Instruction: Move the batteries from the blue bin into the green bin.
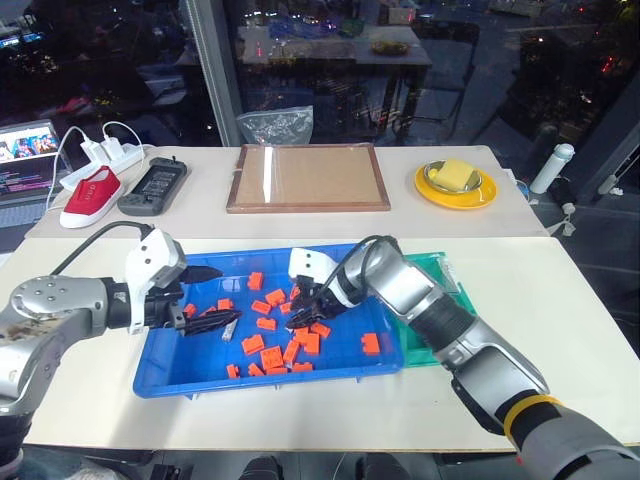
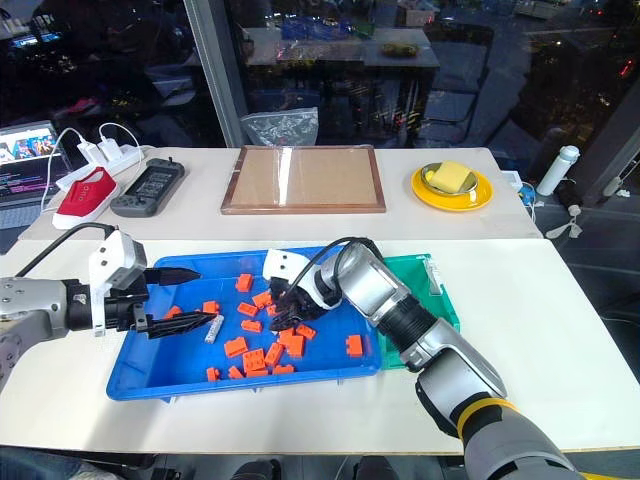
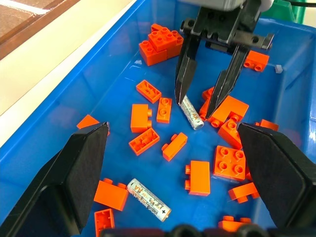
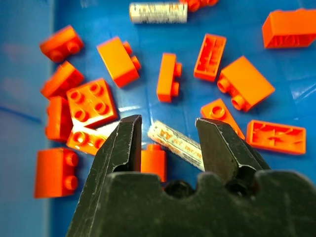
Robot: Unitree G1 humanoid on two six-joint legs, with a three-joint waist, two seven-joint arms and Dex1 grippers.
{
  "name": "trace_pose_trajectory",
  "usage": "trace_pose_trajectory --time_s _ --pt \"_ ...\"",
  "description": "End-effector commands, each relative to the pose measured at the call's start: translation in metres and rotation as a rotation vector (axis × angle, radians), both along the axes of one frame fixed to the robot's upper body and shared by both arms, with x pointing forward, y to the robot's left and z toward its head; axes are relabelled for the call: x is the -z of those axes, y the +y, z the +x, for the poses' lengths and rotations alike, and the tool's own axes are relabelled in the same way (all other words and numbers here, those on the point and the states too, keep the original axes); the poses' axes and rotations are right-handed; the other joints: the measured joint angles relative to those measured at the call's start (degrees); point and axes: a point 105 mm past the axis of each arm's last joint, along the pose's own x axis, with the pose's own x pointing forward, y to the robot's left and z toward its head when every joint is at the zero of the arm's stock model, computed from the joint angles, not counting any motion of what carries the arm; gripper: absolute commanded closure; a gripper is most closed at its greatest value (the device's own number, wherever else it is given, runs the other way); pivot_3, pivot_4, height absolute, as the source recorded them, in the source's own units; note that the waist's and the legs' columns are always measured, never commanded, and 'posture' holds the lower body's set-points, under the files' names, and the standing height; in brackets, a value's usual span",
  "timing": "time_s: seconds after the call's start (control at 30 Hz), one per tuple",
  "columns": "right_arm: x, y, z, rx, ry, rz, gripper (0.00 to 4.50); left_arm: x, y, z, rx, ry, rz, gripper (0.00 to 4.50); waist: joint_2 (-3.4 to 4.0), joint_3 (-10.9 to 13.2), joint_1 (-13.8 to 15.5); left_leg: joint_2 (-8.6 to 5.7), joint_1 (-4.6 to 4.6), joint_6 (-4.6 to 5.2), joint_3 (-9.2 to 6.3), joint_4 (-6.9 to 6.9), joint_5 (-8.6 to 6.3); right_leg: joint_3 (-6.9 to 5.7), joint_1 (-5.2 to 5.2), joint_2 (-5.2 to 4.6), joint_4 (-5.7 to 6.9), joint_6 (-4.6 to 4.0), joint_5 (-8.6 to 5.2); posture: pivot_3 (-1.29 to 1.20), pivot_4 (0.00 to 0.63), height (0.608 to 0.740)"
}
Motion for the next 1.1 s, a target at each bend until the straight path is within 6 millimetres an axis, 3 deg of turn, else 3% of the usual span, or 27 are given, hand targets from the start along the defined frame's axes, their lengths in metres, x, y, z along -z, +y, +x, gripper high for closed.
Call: trace_pose_trajectory --time_s 0.03,0.17,0.27,0.33,0.47,0.53,0.7,0.83,0.9,1.1 --pt "-0.003 0.003 0.003 -0.019 -0.055 -0.009 2.40 -0.007 0.000 0.002 0.001 -0.043 0.011 0.00 0.00 0.00 0.00 0.00 0.00 0.00 0.00 0.00 0.00 0.00 0.00 0.00 0.00 0.00 0.00 0.00 0.150 0.740" --pt "0.004 0.001 0.006 -0.039 -0.096 -0.058 2.40 -0.009 -0.001 0.001 0.005 -0.044 -0.007 0.00 0.00 0.00 -0.02 0.00 0.00 0.00 0.00 0.00 0.00 0.00 0.00 0.00 0.00 0.00 0.00 0.00 0.150 0.740" --pt "0.013 -0.004 0.009 -0.054 -0.141 -0.114 3.06 -0.011 0.000 0.001 0.003 -0.048 -0.008 0.00 0.00 0.00 -0.02 0.00 0.02 0.00 0.00 0.00 0.00 0.00 0.01 0.00 0.00 0.00 0.00 0.00 0.150 0.740" --pt "0.016 -0.005 0.009 -0.056 -0.147 -0.121 3.06 -0.011 0.000 0.001 0.001 -0.048 -0.009 0.00 0.00 -0.01 0.00 0.00 0.01 0.00 0.00 0.00 0.00 0.00 0.01 0.00 0.00 0.00 0.00 0.00 0.150 0.740" --pt "0.017 -0.006 0.011 -0.055 -0.162 -0.129 4.13 -0.009 0.000 0.001 -0.001 -0.047 -0.003 0.00 -0.01 -0.01 -0.02 0.00 0.06 0.00 0.00 0.00 0.00 0.00 0.06 0.00 0.00 0.00 0.00 0.00 0.150 0.740" --pt "0.015 -0.005 0.010 -0.058 -0.159 -0.116 4.24 -0.009 0.000 0.001 0.001 -0.047 -0.005 0.00 -0.01 -0.01 -0.02 0.00 0.08 0.00 0.00 0.00 0.00 0.00 0.07 0.00 0.00 0.00 0.00 0.00 0.150 0.740" --pt "-0.019 -0.008 0.009 -0.054 -0.161 -0.019 4.24 -0.010 -0.001 0.001 0.007 -0.047 -0.013 0.00 -0.01 -0.01 0.14 0.00 0.03 0.00 0.00 0.01 0.00 0.00 0.05 -0.01 -0.01 0.00 0.00 0.00 0.150 0.740" --pt "-0.066 -0.019 -0.001 -0.075 -0.175 0.090 4.24 -0.015 -0.003 0.002 0.018 -0.053 -0.032 0.00 -0.01 0.00 0.34 -0.01 -0.05 -0.01 0.00 0.02 0.00 0.00 0.00 -0.02 -0.01 0.00 0.00 0.00 0.150 0.740" --pt "-0.086 -0.030 -0.003 -0.056 -0.187 0.130 4.24 -0.018 -0.003 0.002 0.022 -0.055 -0.049 0.00 -0.01 0.00 0.31 -0.01 -0.06 -0.01 -0.01 0.02 0.00 0.00 0.00 -0.02 -0.02 0.00 0.00 0.00 0.150 0.740" --pt "-0.131 -0.091 0.009 0.150 -0.270 0.191 4.24 -0.025 -0.005 0.005 0.054 -0.062 -0.084 0.00 -0.03 0.01 0.46 -0.03 -0.04 0.00 0.00 0.02 0.00 -0.01 0.06 -0.05 -0.10 0.00 0.00 0.00 0.150 0.740"
